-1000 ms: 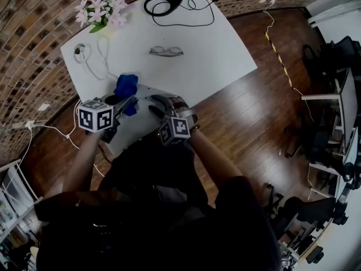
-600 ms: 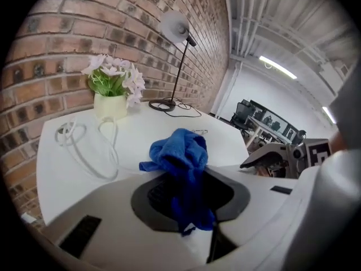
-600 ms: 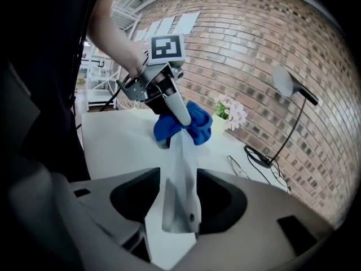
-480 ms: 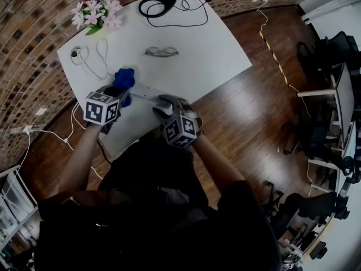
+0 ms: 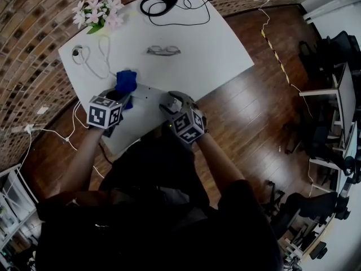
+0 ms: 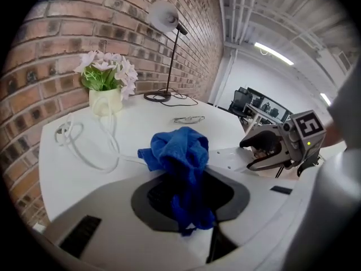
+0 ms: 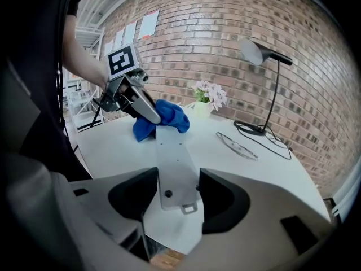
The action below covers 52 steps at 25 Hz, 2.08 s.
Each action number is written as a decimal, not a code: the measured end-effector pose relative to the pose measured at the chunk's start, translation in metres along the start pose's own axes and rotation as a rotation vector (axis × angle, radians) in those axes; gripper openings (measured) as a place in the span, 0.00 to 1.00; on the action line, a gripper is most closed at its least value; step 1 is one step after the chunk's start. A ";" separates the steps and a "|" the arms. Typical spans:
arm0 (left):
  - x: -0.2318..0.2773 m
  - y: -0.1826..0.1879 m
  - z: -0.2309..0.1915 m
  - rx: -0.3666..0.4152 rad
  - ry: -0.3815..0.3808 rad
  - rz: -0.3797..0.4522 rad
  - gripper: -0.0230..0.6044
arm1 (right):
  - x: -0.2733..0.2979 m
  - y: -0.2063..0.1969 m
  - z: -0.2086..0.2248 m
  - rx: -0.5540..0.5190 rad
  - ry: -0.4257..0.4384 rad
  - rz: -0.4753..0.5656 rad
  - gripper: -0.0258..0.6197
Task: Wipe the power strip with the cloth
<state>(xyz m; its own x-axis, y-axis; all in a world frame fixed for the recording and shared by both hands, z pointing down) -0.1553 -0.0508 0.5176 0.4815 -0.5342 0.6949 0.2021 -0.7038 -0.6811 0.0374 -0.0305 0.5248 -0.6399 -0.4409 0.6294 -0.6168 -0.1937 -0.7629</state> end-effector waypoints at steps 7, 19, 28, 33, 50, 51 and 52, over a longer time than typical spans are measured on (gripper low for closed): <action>-0.001 0.000 -0.002 -0.041 -0.003 0.015 0.22 | -0.005 -0.002 0.005 0.111 0.068 0.022 0.54; 0.000 0.001 0.000 -0.069 0.001 -0.072 0.22 | 0.021 -0.014 0.002 -0.007 0.200 0.042 0.47; -0.015 0.010 0.008 -0.010 0.061 -0.117 0.27 | 0.021 -0.016 0.005 -0.102 0.220 0.100 0.48; -0.026 0.022 0.016 0.064 0.049 -0.170 0.28 | 0.021 -0.017 0.010 -0.110 0.252 0.083 0.47; 0.013 0.020 -0.004 0.061 0.136 -0.105 0.23 | 0.026 -0.015 0.023 -0.116 0.325 0.046 0.47; 0.013 0.020 -0.003 0.049 0.136 -0.091 0.22 | 0.026 -0.015 0.023 -0.116 0.324 0.047 0.47; 0.014 0.019 -0.002 0.041 0.137 -0.082 0.22 | 0.026 -0.015 0.023 -0.116 0.324 0.047 0.47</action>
<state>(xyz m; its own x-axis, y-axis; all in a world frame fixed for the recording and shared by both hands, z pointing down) -0.1461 -0.0728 0.5144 0.3421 -0.5363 0.7716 0.2724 -0.7292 -0.6277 0.0410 -0.0591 0.5491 -0.7699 -0.1420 0.6222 -0.6192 -0.0702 -0.7821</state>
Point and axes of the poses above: the fingertips, and each gripper's own axes: x forward along the fingers, z to its right, y out of its top, the point moved 5 cm from there along -x, backward along the fingers, and after that the axes turned 1 degree about z, right-handed, at the moved point
